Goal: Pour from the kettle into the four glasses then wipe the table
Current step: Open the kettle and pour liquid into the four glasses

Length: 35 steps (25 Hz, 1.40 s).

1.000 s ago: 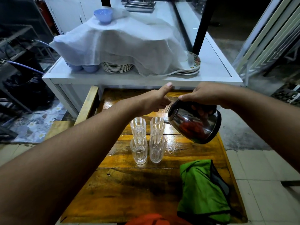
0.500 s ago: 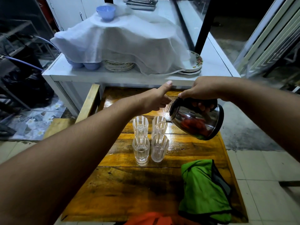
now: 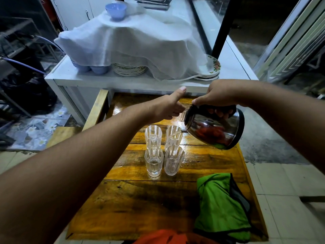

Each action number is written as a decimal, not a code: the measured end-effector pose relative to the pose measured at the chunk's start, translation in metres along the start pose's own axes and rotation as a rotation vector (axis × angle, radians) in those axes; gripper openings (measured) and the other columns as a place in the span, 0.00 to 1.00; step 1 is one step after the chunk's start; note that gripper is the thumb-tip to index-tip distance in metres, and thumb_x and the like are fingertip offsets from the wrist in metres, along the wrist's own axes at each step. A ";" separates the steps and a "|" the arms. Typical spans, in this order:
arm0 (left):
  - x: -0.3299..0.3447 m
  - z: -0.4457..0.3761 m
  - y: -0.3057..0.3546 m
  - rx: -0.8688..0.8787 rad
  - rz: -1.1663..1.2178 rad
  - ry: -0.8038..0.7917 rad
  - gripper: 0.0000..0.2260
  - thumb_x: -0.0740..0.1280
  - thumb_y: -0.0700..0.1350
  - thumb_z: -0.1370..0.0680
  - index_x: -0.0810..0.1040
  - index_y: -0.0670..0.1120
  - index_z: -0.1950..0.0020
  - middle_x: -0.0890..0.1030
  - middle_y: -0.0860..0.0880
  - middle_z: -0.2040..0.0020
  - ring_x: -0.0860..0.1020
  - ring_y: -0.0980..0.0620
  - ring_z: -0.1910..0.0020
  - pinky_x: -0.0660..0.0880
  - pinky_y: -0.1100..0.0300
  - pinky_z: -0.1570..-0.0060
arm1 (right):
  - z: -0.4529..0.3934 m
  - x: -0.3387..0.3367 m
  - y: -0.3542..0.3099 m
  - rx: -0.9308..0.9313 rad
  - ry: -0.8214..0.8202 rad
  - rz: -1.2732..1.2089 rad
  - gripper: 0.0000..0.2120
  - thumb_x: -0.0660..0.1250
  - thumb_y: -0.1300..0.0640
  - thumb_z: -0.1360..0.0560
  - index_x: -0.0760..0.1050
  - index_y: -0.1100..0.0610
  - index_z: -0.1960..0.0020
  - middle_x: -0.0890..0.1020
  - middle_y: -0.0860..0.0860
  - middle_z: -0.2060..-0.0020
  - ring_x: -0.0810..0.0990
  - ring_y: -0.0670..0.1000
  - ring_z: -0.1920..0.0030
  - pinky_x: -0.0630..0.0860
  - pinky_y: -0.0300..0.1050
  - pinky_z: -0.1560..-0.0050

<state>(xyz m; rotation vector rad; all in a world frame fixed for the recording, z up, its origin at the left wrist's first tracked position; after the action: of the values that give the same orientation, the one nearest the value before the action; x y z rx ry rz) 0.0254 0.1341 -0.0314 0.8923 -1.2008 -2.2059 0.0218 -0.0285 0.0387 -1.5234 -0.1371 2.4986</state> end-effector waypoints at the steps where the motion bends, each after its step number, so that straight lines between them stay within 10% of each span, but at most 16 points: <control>1: 0.000 0.000 0.001 0.001 0.003 0.001 0.39 0.40 0.66 0.19 0.65 0.37 0.24 0.67 0.39 0.24 0.67 0.44 0.25 0.62 0.50 0.26 | 0.001 0.000 -0.001 0.000 0.001 0.000 0.26 0.66 0.39 0.23 0.81 0.62 0.62 0.80 0.51 0.82 0.79 0.50 0.81 0.76 0.41 0.73; 18: 0.001 -0.003 0.011 0.019 0.012 0.001 0.39 0.40 0.65 0.19 0.68 0.37 0.26 0.69 0.39 0.25 0.68 0.44 0.26 0.63 0.50 0.26 | 0.008 -0.002 0.019 -0.015 0.068 -0.078 0.27 0.66 0.37 0.25 0.83 0.62 0.60 0.84 0.55 0.75 0.83 0.54 0.73 0.79 0.42 0.70; 35: 0.033 -0.009 0.027 0.063 -0.110 -0.095 0.39 0.37 0.65 0.19 0.68 0.41 0.25 0.69 0.42 0.24 0.66 0.48 0.24 0.60 0.50 0.24 | 0.030 0.083 0.102 -0.119 0.194 -0.817 0.26 0.65 0.41 0.23 0.75 0.57 0.72 0.78 0.55 0.80 0.75 0.50 0.80 0.68 0.36 0.79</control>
<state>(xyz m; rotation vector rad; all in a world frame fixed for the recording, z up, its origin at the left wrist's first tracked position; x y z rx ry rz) 0.0118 0.0933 -0.0225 0.9072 -1.3004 -2.3325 -0.0552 -0.1082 -0.0382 -1.3578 -0.7224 1.7137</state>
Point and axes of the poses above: each hand's wrist, its own z-axis away from the middle knuckle, its own x-axis out of the palm, y = z × x, the point moved 3 cm from there along -z, towards the middle knuckle
